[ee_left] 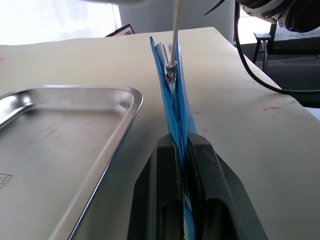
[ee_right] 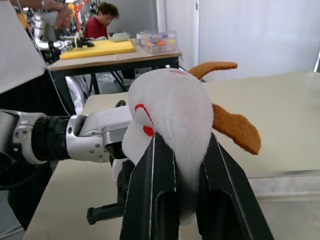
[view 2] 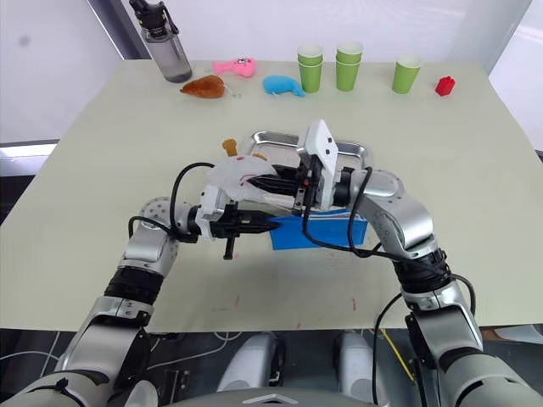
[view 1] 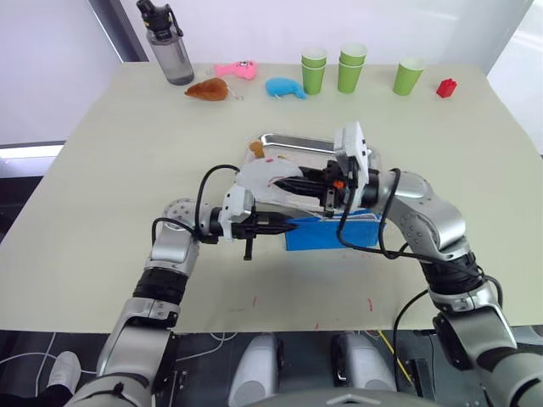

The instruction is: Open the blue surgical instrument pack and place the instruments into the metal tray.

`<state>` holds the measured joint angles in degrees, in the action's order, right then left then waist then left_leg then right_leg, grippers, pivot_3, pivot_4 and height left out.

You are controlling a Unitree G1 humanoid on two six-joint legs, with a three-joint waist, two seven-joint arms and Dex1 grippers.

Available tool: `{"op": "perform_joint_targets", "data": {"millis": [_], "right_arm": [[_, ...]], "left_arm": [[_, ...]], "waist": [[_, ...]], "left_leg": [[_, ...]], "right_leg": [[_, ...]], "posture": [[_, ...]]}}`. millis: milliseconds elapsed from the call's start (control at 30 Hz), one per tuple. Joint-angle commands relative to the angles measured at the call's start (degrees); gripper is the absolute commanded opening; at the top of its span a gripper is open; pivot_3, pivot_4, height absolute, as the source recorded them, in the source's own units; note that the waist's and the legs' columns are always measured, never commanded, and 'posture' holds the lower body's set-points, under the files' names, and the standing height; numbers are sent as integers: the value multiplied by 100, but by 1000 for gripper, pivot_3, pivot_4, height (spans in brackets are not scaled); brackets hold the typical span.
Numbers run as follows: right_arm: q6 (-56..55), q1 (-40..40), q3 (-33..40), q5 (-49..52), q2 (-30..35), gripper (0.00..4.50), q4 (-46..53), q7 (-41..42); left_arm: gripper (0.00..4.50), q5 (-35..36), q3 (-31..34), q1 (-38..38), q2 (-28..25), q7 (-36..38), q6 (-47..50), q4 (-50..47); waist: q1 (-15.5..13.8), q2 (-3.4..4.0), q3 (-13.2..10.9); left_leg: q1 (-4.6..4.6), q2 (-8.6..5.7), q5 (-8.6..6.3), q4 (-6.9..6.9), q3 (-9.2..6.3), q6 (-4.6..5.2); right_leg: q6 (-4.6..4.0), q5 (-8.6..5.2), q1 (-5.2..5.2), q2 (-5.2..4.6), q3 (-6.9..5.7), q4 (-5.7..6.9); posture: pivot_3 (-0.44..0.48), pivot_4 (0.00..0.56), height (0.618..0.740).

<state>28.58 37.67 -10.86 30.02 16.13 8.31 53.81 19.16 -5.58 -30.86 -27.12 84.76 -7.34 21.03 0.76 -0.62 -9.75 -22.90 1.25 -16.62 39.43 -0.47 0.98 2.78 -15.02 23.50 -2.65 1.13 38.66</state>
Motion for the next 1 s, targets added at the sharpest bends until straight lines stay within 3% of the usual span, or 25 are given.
{"op": "perform_joint_targets", "data": {"millis": [33,167,367,533,667,900,1000], "right_arm": [[132,-201,224,560,304,55,732,470],[33,-480,-70,436,746,55,1011,908],[-1651,-443,-1468,-1702,1157,55,425,1157],[-2893,-355,-1976,-2747,1037,55,-203,966],[-3316,-441,-1983,-3023,1053,1432,-279,924],[-3227,-491,-1356,-2406,1286,4372,314,1073],[-3070,-562,-1045,-2095,1540,4450,597,1185]], "left_arm": [[0,-121,-126,6,27,7,-98,79],[0,-131,-148,-28,23,34,-113,161],[0,-137,-208,-79,38,111,-61,228],[0,-147,-237,-124,38,135,-43,262],[0,-153,-228,-134,33,93,-28,254],[0,-159,-233,-1,31,17,-61,185],[0,-149,-234,3,32,-10,-67,186]], "waist": [[-13,0,0],[-2,0,0],[1,0,1],[-1,-3,2],[-8,-3,3],[-7,-3,3],[-18,-4,3]], "left_leg": [[0,0,0,0,-1,0],[1,-1,0,1,-2,1],[13,-1,1,4,-2,1],[11,-3,2,13,4,0],[11,-2,2,13,-1,-1],[10,-2,3,16,-3,-2],[11,-2,3,17,-5,-2]], "right_leg": [[0,0,0,0,0,0],[0,0,-3,0,-1,-1],[0,-1,-3,3,2,14],[0,0,-4,1,6,14],[0,0,-4,2,2,15],[0,0,-5,1,2,18],[0,0,-6,1,1,17]], "posture": [[0,150,734],[0,150,734],[0,150,734],[0,150,734],[0,150,734],[0,150,734],[0,150,734]]}}
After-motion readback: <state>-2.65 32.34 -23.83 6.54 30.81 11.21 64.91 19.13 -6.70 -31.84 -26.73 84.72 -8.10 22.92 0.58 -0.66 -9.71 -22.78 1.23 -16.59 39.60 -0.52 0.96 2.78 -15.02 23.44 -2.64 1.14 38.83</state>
